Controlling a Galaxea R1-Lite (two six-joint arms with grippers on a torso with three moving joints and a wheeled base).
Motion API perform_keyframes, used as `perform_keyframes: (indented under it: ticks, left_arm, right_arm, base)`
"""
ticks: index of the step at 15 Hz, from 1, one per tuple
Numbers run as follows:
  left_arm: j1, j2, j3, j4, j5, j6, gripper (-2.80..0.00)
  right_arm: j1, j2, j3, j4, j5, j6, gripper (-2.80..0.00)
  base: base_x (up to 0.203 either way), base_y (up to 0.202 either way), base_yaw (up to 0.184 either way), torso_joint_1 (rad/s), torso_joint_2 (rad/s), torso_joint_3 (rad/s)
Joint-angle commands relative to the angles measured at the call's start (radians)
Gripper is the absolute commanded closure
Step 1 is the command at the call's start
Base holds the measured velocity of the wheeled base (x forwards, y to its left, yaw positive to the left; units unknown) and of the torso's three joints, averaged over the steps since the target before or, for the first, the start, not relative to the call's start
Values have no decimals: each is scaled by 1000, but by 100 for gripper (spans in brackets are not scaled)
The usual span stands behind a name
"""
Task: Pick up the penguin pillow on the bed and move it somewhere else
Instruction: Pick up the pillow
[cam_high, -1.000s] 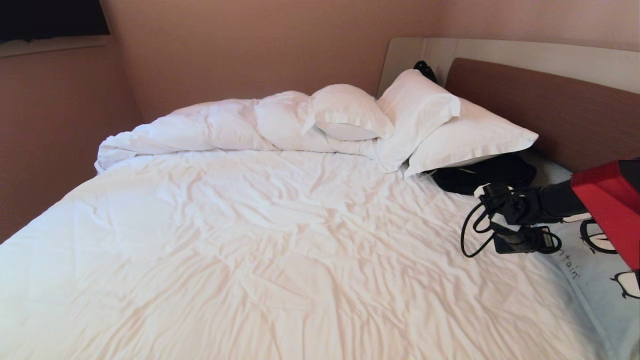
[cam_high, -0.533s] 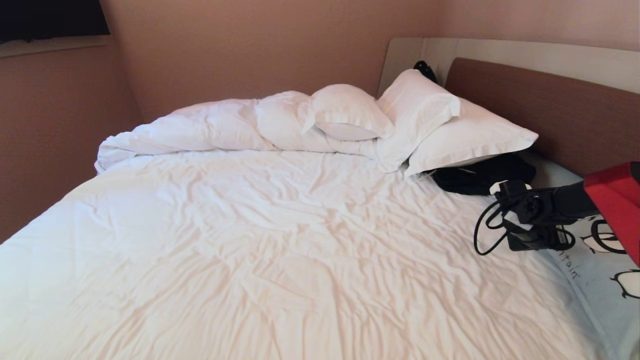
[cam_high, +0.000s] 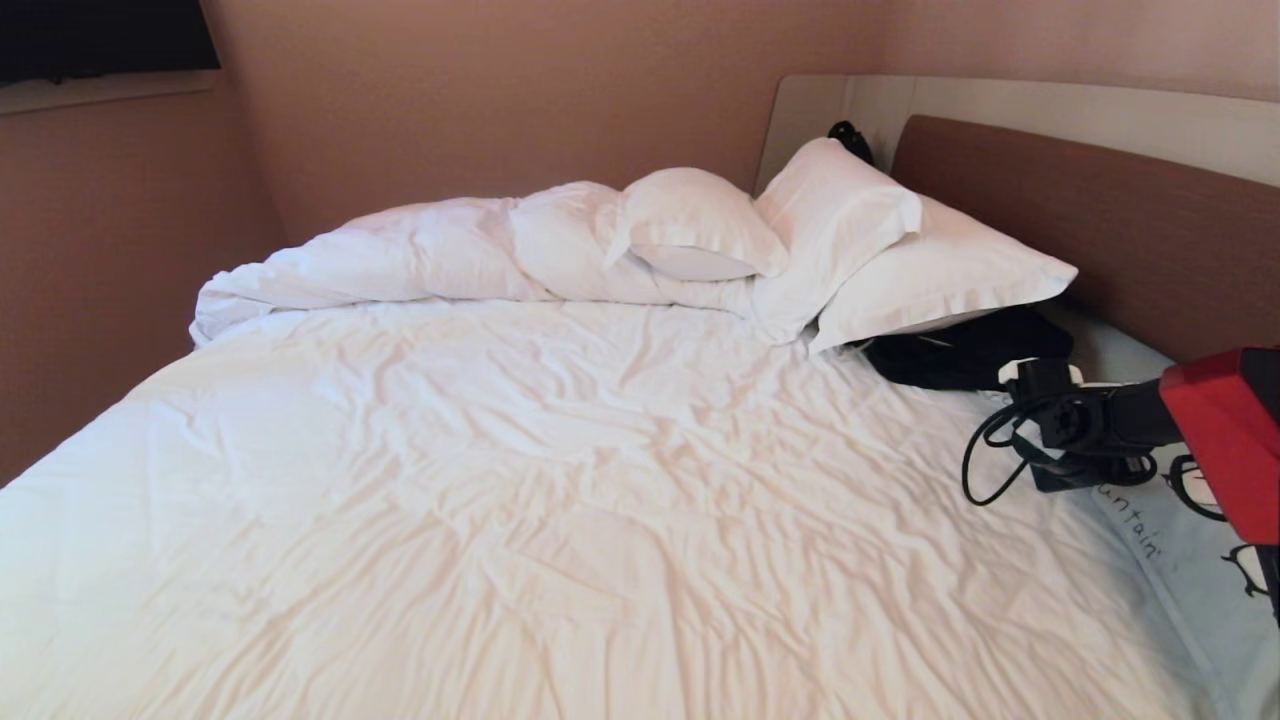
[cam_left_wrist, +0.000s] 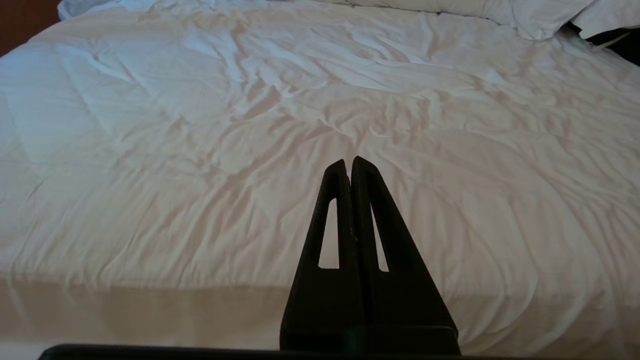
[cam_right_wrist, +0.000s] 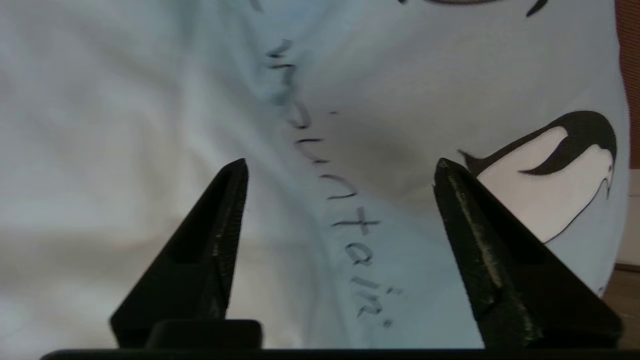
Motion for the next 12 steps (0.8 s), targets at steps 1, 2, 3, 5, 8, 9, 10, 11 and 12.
perform_keyframes:
  ticks: [1, 2, 3, 5, 8, 9, 10, 11, 12]
  left_arm:
    - [0, 0, 2, -1, 0, -1, 0]
    - [0, 0, 2, 0, 0, -1, 0]
    - [0, 0, 2, -1, 0, -1, 0]
    - [0, 0, 2, -1, 0, -1, 0]
    - [0, 0, 2, 0, 0, -1, 0]
    - [0, 0, 2, -1, 0, -1, 0]
    - [0, 0, 2, -1, 0, -1, 0]
    - [0, 0, 2, -1, 0, -1, 0]
    - [0, 0, 2, -1, 0, -1, 0]
  right_arm:
    - [-18, 59, -29, 2, -19, -40, -280]
    - [-20, 65, -36, 2, -19, -42, -280]
    - [-23, 85, -60, 2, -21, -44, -280]
    - [-36, 112, -92, 9, -22, -51, -280]
    - [-44, 122, -99, 5, -23, -63, -280]
    - [-47, 126, -103, 5, -26, -64, -280]
    - [-57, 134, -122, 7, -39, -67, -280]
    - [-69, 141, -130, 5, -73, -80, -280]
    - [-80, 144, -130, 5, -102, -102, -280]
  base:
    - [0, 0, 0, 0, 0, 0]
    - [0, 0, 0, 0, 0, 0]
    - [0, 0, 0, 0, 0, 0]
    - [0, 0, 0, 0, 0, 0]
    - [0, 0, 0, 0, 0, 0]
    - [0, 0, 0, 0, 0, 0]
    - [0, 0, 0, 0, 0, 0]
    - [0, 0, 0, 0, 0, 0]
    - [0, 0, 0, 0, 0, 0]
